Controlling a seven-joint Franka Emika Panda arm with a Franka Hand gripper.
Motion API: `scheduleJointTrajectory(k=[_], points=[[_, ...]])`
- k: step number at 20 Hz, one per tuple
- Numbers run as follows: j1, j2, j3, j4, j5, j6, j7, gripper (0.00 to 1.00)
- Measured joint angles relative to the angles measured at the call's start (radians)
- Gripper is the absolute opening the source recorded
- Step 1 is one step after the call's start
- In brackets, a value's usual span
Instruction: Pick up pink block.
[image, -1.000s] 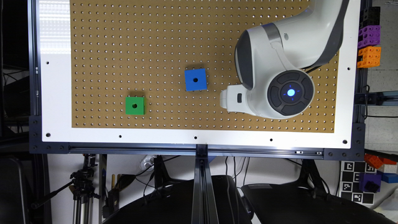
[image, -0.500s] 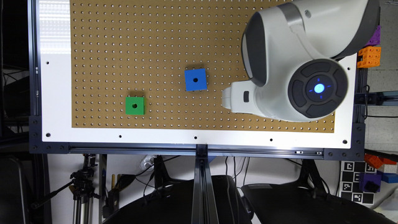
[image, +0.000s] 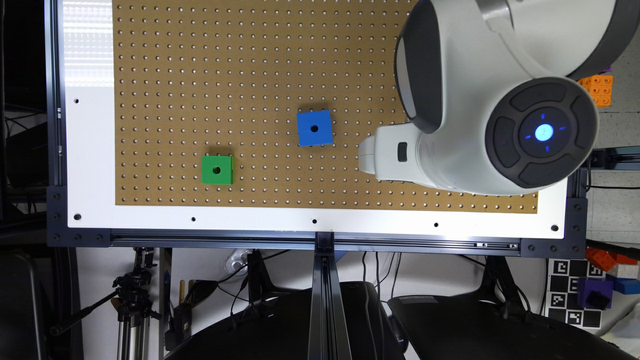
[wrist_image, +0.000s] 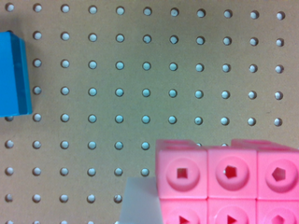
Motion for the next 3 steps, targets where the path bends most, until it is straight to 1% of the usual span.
scheduleJointTrajectory(k=[3], points=[[0.000, 0.000, 0.000, 0.000, 0.0000, 0.000, 0.000, 0.00]])
